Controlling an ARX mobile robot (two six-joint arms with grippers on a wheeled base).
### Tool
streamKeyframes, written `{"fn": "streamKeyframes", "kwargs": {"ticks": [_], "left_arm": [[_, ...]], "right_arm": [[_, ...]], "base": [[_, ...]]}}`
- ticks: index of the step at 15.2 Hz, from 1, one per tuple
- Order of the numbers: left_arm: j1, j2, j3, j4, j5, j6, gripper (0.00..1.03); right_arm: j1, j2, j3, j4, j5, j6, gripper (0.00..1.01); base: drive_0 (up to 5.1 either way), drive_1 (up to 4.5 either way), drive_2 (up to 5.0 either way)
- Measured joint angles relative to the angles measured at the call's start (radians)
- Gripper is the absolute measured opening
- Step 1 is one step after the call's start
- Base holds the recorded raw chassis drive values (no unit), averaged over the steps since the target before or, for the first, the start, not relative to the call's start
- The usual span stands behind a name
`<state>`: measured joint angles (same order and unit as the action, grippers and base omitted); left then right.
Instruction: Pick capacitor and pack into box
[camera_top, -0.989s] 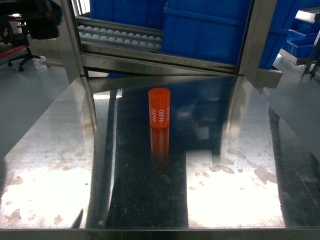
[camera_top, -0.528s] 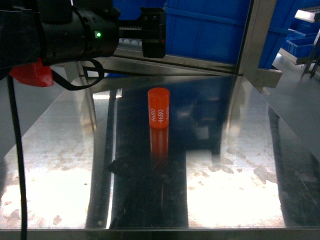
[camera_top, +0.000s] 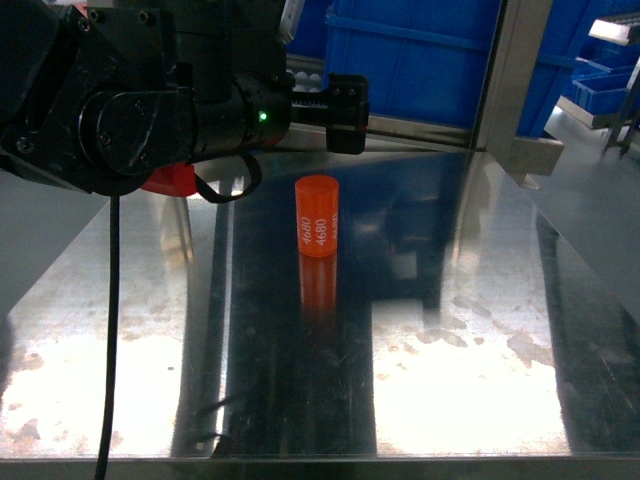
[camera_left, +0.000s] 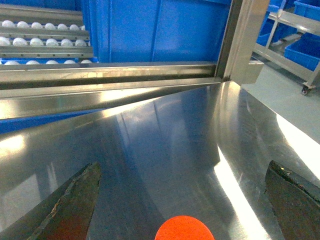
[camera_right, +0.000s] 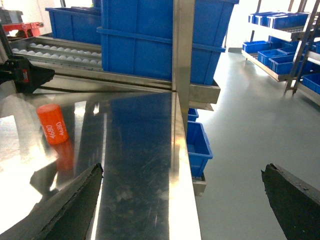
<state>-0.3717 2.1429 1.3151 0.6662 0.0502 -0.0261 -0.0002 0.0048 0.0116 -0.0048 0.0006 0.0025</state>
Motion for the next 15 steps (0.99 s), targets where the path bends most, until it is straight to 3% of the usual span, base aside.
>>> {"fn": "streamKeyframes", "kwargs": {"ticks": [15], "left_arm": [[-0.006, 0.183, 0.119, -0.039, -0.006, 0.012, 0.98]], "right_arm": [[0.0, 0.0, 0.0, 0.0, 0.0, 0.0, 0.98]], "base": [[0.0, 0.0, 0.0]]}}
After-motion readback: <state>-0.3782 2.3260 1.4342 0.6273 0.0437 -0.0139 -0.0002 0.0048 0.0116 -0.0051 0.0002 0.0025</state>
